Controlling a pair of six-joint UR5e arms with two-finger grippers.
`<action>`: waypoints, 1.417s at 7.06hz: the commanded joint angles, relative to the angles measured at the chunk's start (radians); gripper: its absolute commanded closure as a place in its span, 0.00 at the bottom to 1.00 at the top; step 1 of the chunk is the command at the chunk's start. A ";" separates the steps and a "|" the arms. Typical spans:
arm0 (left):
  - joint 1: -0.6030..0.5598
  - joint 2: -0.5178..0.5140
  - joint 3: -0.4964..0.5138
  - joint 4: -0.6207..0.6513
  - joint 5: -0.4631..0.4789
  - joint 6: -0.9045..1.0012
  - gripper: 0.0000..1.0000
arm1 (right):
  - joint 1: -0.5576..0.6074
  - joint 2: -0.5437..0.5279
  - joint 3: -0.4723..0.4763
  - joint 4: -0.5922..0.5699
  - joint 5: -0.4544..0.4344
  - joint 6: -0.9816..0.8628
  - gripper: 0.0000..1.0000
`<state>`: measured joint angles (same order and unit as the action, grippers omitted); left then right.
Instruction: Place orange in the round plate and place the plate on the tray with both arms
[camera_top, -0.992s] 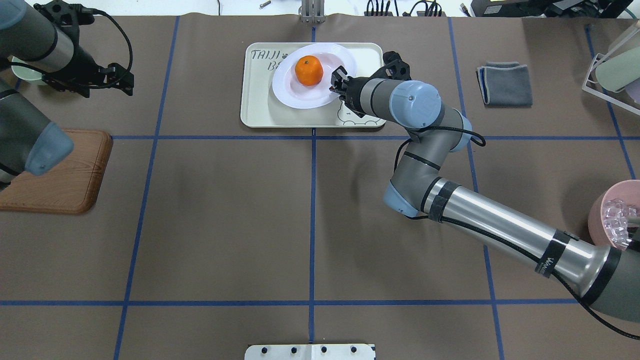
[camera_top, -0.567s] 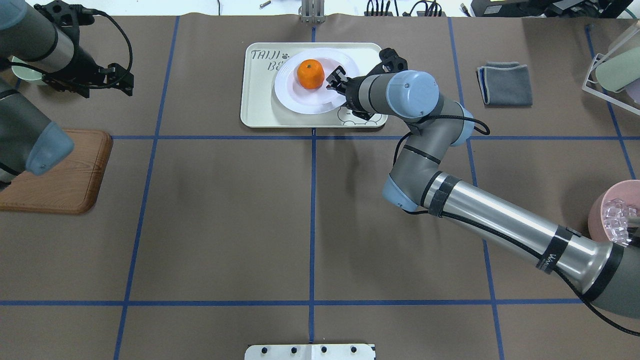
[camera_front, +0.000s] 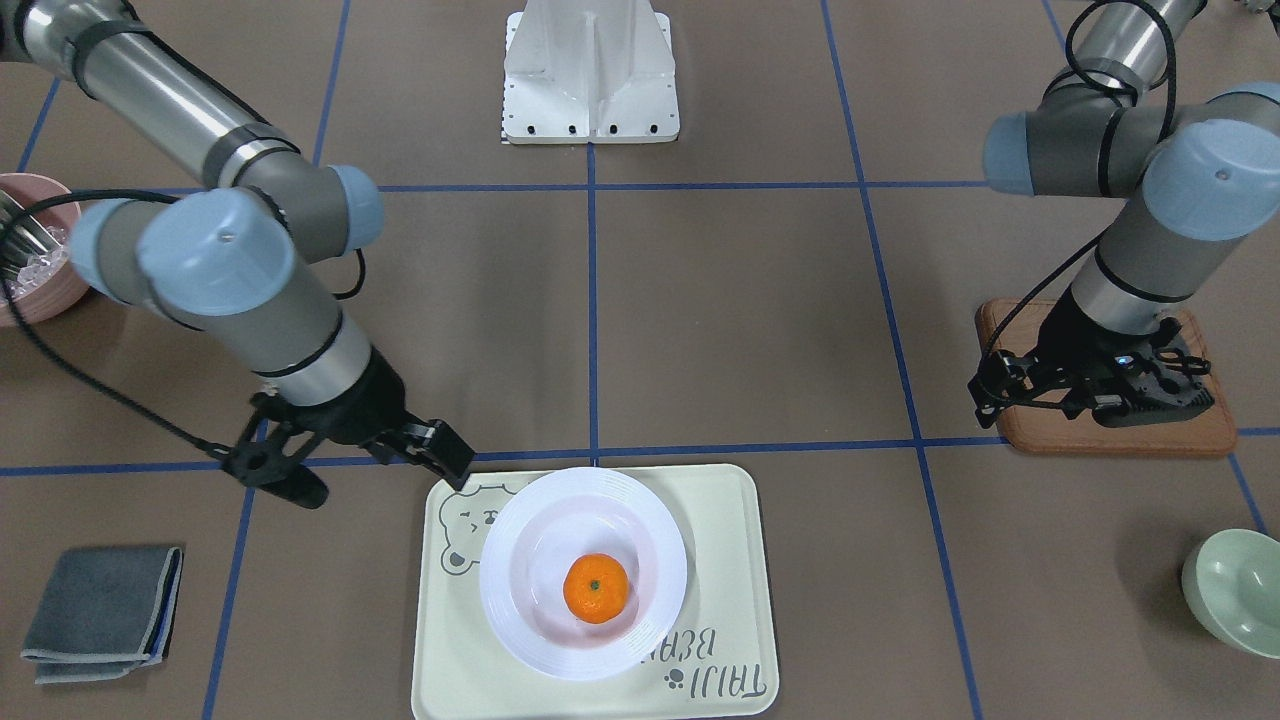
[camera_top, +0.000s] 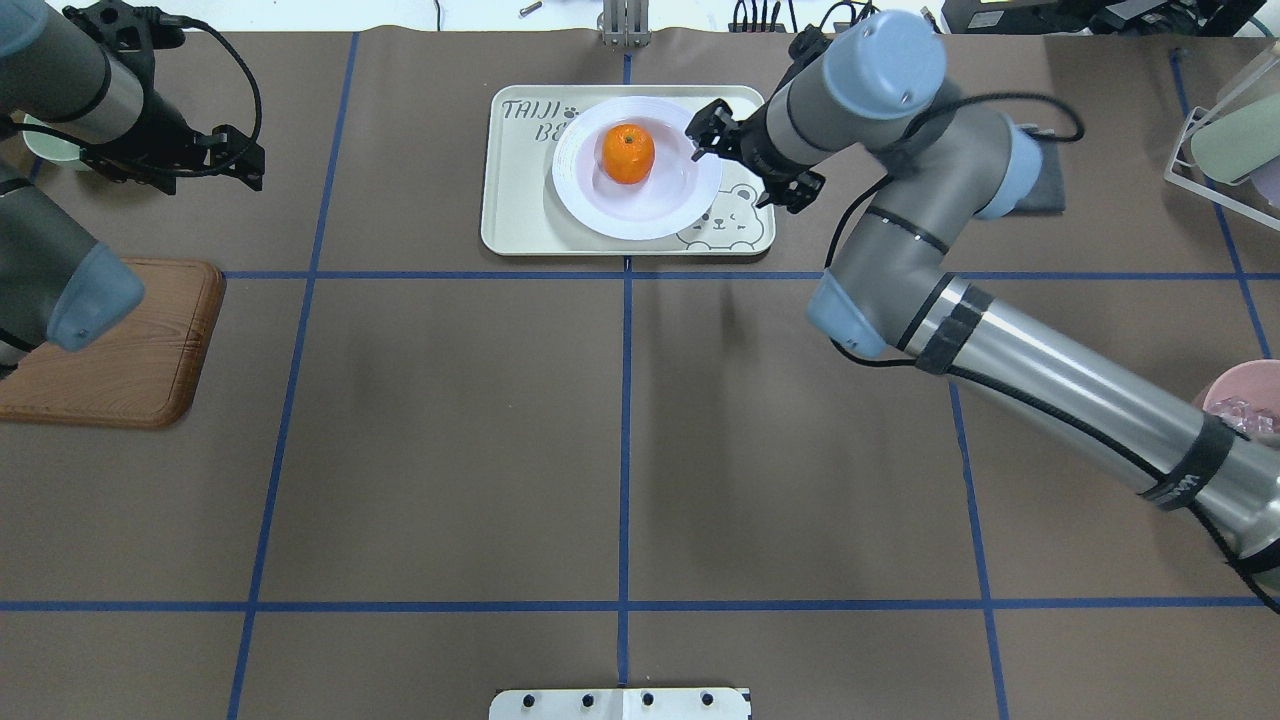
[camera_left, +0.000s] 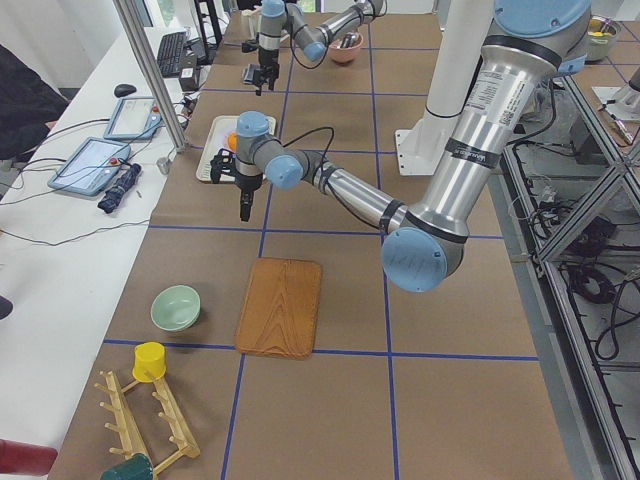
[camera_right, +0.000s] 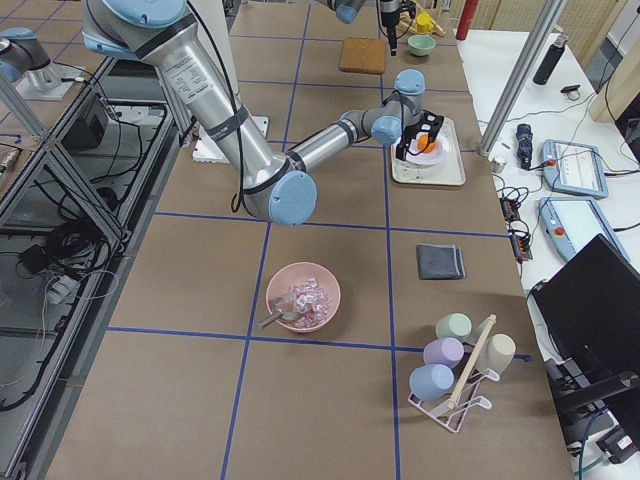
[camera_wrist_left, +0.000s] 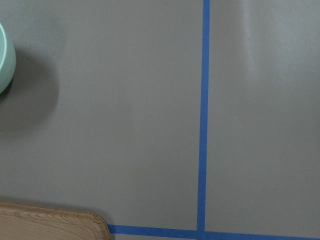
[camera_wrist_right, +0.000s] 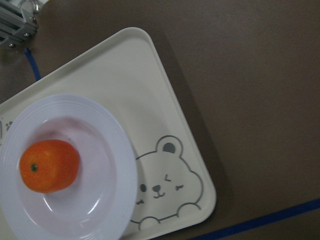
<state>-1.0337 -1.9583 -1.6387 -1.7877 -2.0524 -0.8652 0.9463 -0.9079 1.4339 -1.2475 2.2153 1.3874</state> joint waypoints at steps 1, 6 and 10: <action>-0.014 0.002 -0.016 0.002 -0.014 0.005 0.02 | 0.162 -0.221 0.197 -0.172 0.142 -0.314 0.00; -0.286 0.267 -0.007 0.017 -0.195 0.679 0.02 | 0.569 -0.605 0.180 -0.376 0.020 -1.413 0.00; -0.454 0.386 0.013 0.139 -0.199 0.744 0.02 | 0.615 -0.592 0.161 -0.475 0.006 -1.430 0.00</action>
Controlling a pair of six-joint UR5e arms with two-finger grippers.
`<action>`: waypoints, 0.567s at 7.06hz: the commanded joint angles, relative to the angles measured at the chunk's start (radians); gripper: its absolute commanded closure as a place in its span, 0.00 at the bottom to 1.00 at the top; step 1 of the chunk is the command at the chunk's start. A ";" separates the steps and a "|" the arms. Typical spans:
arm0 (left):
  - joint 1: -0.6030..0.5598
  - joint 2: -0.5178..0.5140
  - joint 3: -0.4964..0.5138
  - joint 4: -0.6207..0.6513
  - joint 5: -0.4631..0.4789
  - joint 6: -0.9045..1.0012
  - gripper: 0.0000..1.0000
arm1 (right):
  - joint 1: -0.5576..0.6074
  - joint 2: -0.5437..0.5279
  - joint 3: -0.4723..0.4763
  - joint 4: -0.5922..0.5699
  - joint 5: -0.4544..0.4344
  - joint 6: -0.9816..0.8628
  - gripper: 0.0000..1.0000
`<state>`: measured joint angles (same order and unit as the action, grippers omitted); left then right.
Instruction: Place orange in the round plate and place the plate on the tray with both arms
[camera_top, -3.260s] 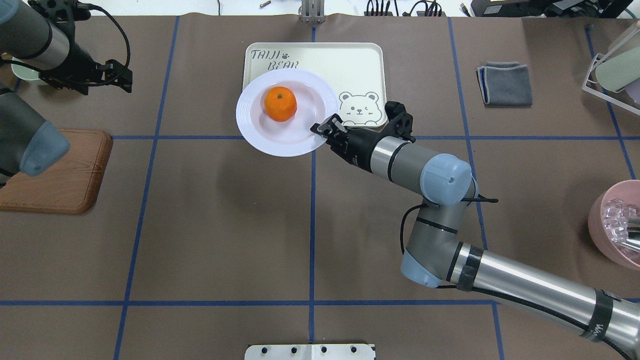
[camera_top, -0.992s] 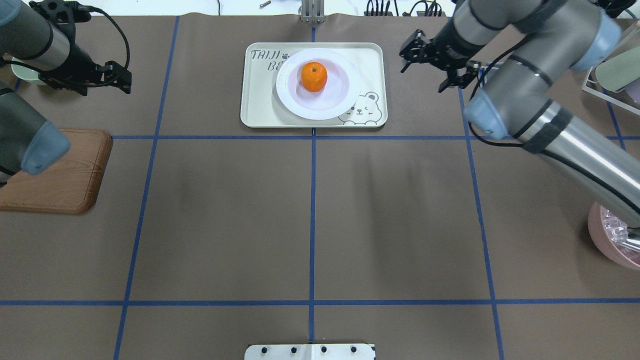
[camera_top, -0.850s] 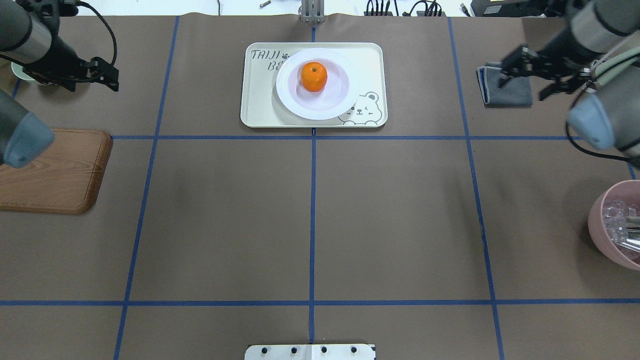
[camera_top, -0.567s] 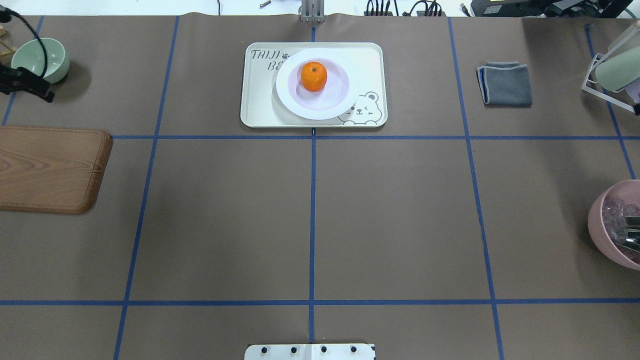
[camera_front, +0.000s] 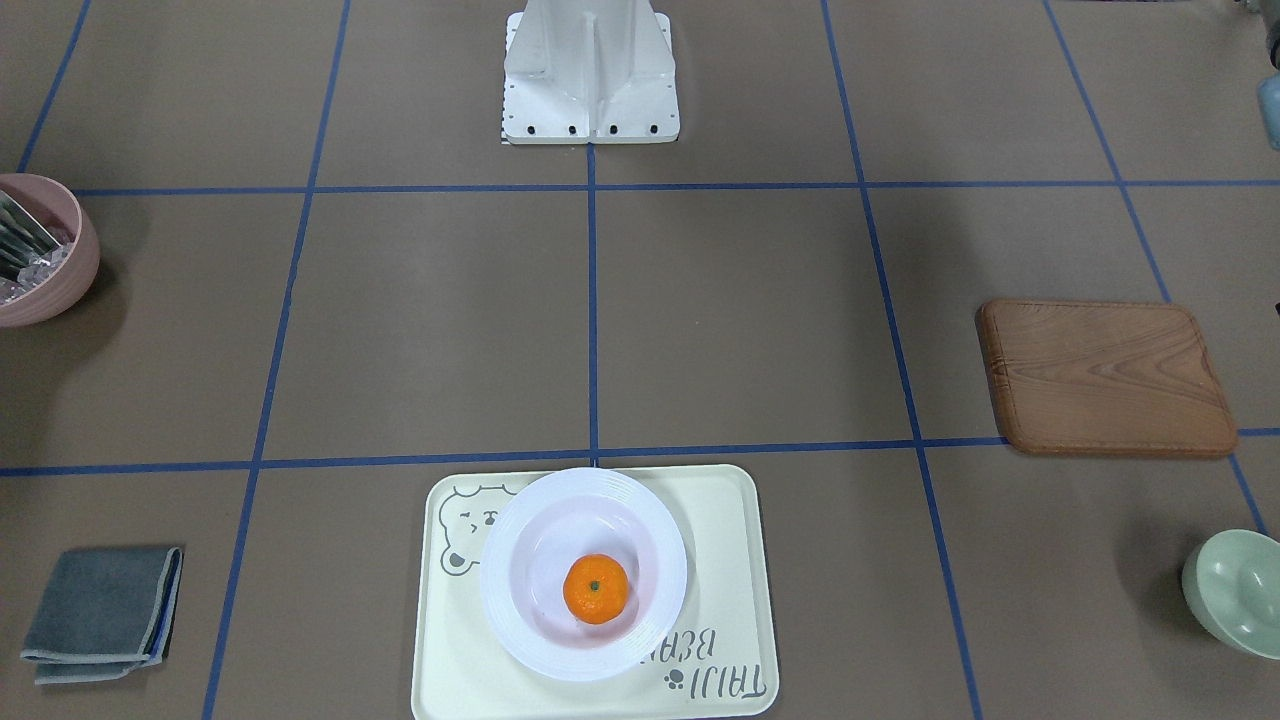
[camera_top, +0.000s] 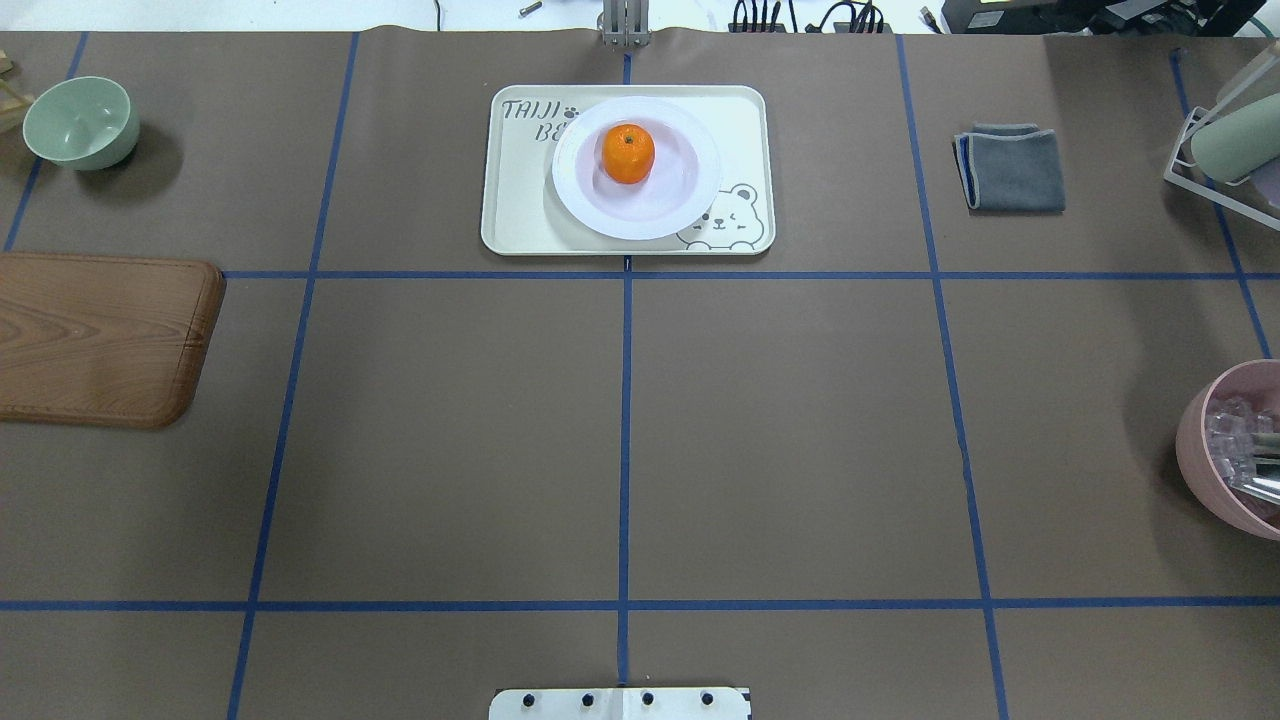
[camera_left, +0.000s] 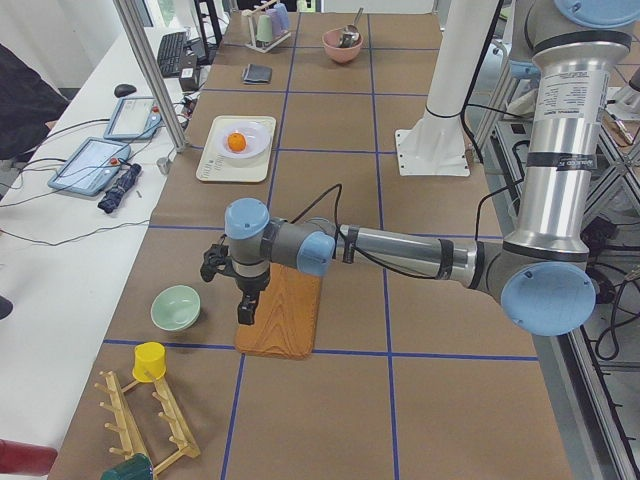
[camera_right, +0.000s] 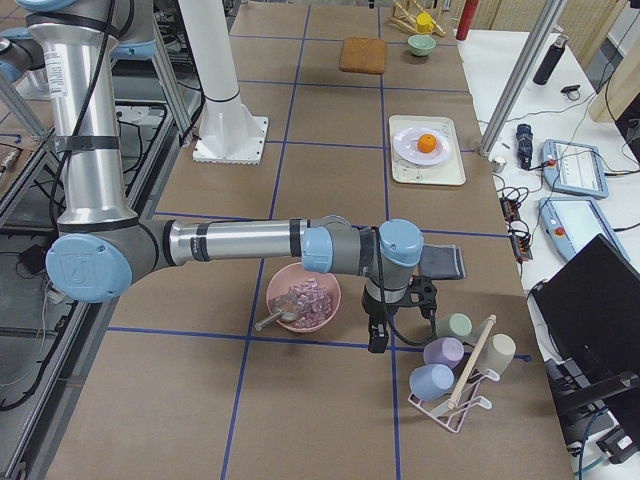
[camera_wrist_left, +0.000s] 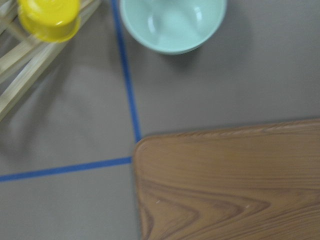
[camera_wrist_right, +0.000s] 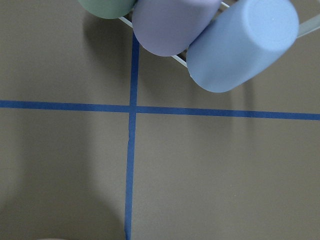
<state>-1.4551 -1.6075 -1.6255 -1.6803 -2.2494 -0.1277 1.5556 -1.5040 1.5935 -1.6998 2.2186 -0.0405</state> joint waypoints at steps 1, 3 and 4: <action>-0.036 0.061 -0.004 0.030 -0.004 0.008 0.02 | 0.006 0.004 0.002 -0.021 0.003 0.005 0.00; -0.085 0.092 -0.007 0.054 -0.057 0.149 0.02 | 0.006 0.001 0.003 -0.021 0.010 0.008 0.00; -0.087 0.080 -0.008 0.085 -0.058 0.149 0.02 | 0.006 -0.005 0.003 -0.021 0.036 0.010 0.00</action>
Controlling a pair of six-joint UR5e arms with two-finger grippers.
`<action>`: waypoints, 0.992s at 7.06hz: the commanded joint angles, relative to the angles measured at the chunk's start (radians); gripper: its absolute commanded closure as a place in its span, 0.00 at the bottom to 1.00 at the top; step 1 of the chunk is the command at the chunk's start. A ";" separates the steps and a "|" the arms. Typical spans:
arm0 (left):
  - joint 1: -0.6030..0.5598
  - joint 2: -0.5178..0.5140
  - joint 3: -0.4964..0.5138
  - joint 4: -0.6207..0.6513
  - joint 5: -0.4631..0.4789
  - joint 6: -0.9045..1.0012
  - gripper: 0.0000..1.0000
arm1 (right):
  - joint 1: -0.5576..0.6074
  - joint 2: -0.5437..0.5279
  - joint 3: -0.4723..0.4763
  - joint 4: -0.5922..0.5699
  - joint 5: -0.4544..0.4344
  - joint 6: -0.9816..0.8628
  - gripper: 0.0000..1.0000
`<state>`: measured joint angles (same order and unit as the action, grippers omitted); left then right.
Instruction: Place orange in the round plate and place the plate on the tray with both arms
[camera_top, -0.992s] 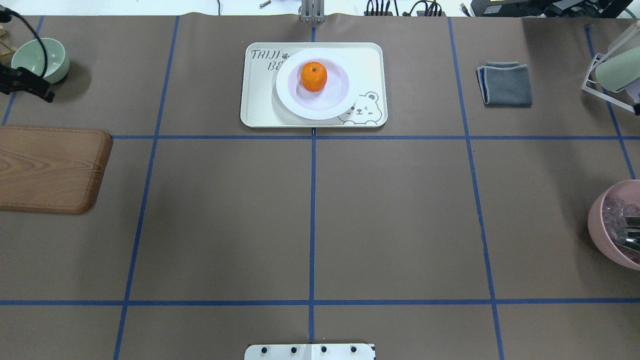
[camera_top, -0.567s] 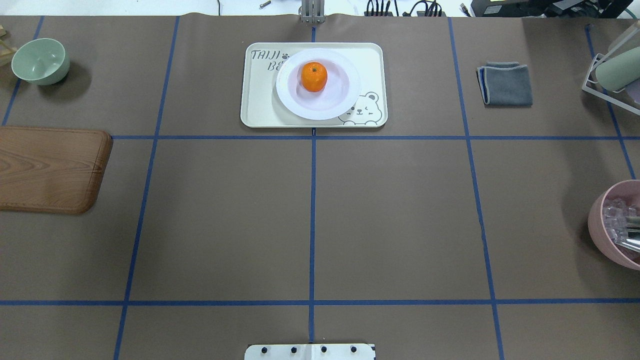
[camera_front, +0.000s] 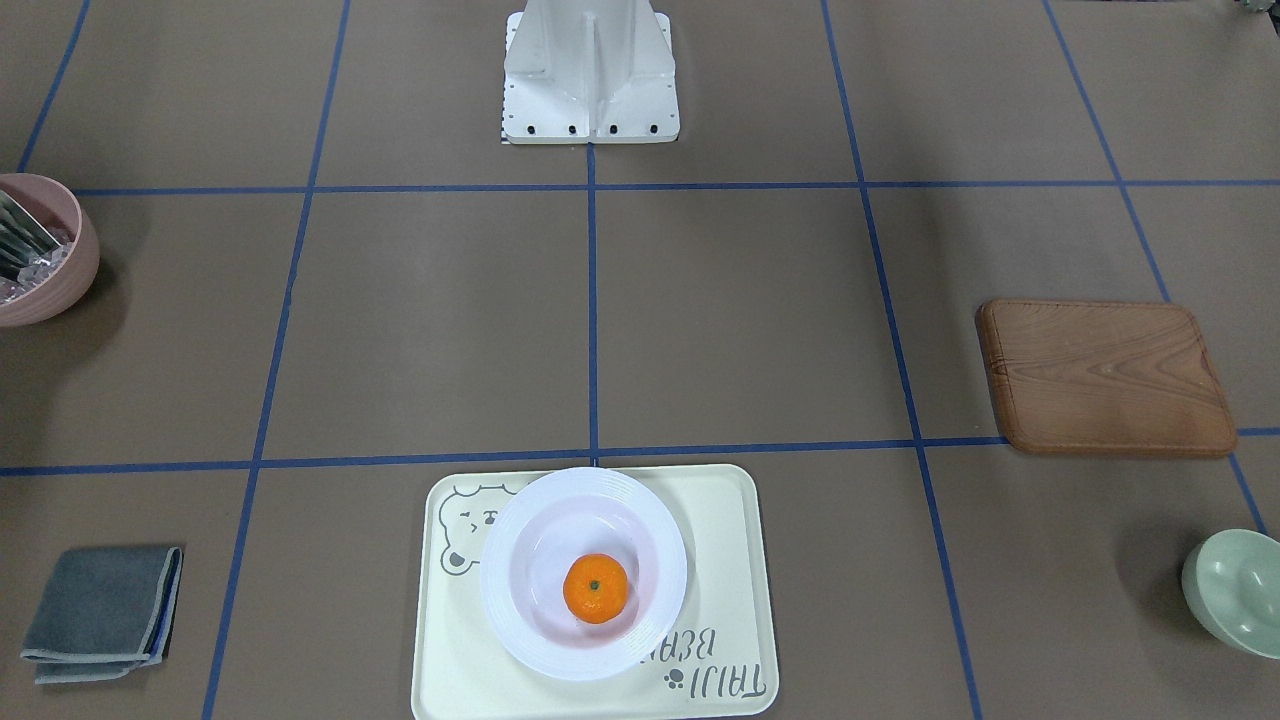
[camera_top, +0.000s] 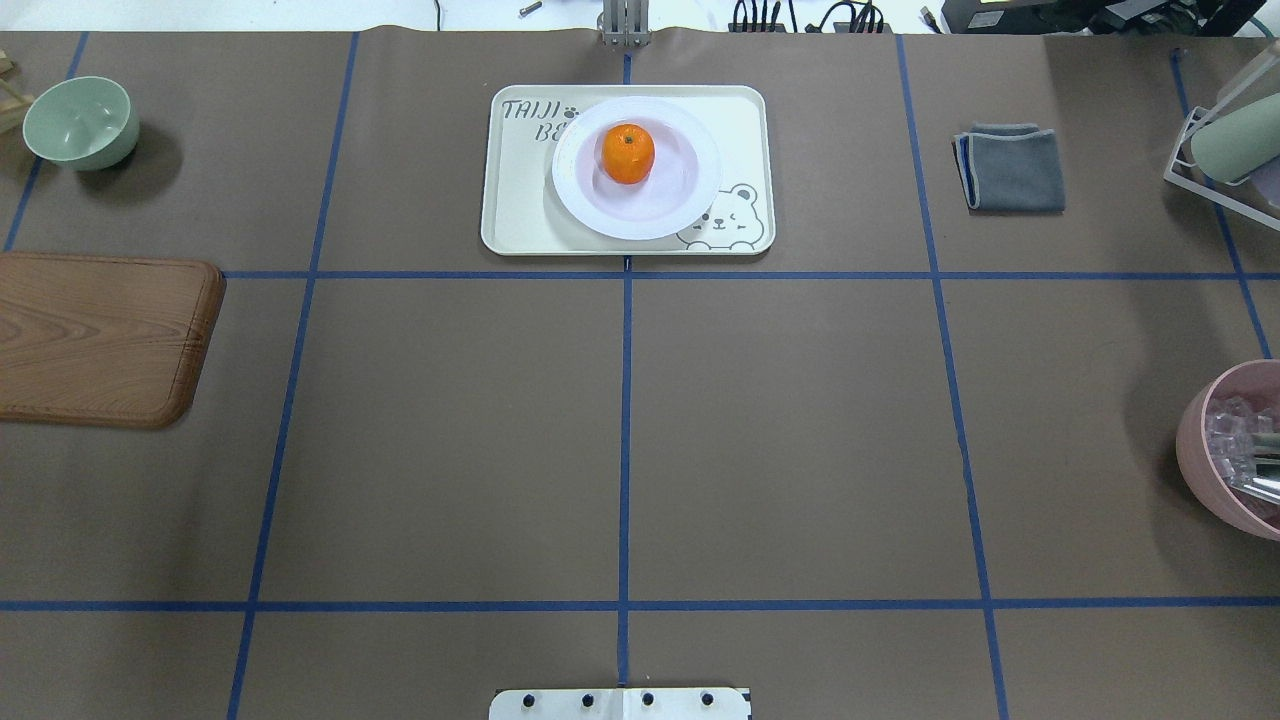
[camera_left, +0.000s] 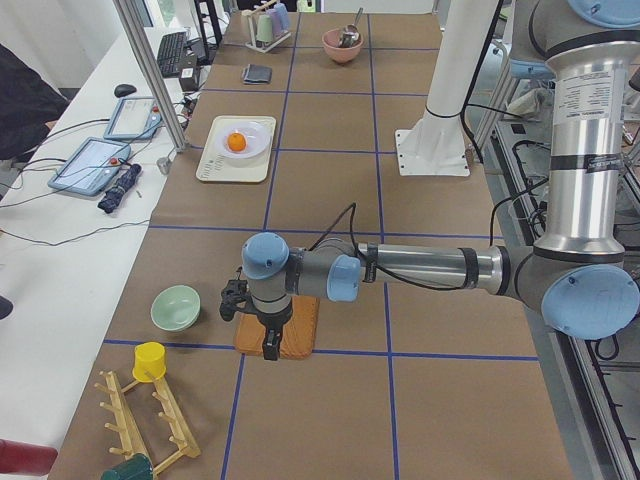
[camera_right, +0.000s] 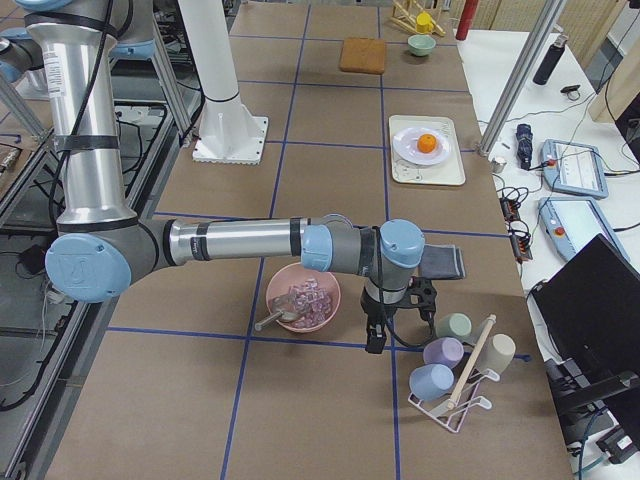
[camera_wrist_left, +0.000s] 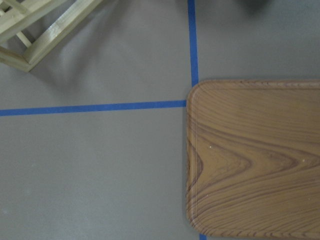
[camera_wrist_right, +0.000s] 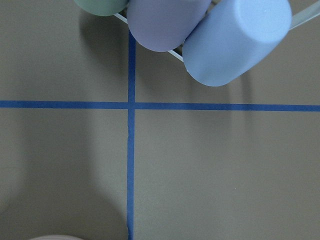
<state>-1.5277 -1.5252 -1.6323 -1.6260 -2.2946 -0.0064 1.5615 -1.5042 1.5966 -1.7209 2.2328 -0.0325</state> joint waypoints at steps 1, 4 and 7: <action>-0.014 -0.009 -0.003 0.041 -0.013 0.026 0.02 | 0.000 -0.007 0.000 0.000 0.030 0.002 0.00; -0.014 -0.013 -0.003 0.041 -0.013 0.025 0.02 | 0.000 -0.010 -0.006 0.001 0.030 0.002 0.00; -0.014 -0.018 -0.001 0.041 -0.013 0.025 0.02 | 0.000 -0.010 -0.009 0.003 0.031 0.002 0.00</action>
